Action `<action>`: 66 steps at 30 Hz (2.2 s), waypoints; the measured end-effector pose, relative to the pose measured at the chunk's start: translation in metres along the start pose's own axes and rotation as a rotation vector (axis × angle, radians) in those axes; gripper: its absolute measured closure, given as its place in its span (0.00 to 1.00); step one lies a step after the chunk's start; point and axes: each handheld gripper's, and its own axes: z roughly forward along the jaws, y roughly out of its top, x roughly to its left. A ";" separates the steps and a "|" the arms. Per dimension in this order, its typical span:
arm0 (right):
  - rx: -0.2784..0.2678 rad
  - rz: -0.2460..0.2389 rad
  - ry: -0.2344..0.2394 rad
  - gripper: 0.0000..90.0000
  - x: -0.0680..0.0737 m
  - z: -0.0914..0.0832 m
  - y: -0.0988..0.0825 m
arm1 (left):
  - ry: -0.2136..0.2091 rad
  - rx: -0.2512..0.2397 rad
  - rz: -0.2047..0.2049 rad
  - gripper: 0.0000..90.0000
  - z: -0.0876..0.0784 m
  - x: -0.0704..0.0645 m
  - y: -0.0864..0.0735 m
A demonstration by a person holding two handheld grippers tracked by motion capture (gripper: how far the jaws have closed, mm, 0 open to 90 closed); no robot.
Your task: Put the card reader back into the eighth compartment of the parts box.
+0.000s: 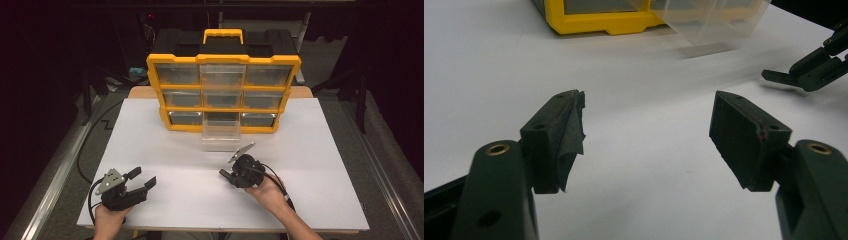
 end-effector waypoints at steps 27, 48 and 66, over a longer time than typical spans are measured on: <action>-0.084 0.015 0.027 0.81 -0.012 -0.039 0.002 | 0.006 0.004 0.001 0.34 0.001 0.001 0.000; -0.165 0.031 0.026 0.81 -0.022 -0.075 0.009 | 0.006 0.003 0.003 0.34 0.000 0.001 0.000; -0.205 0.037 -0.006 0.81 -0.030 -0.088 0.028 | 0.006 0.003 0.004 0.34 0.000 0.001 0.001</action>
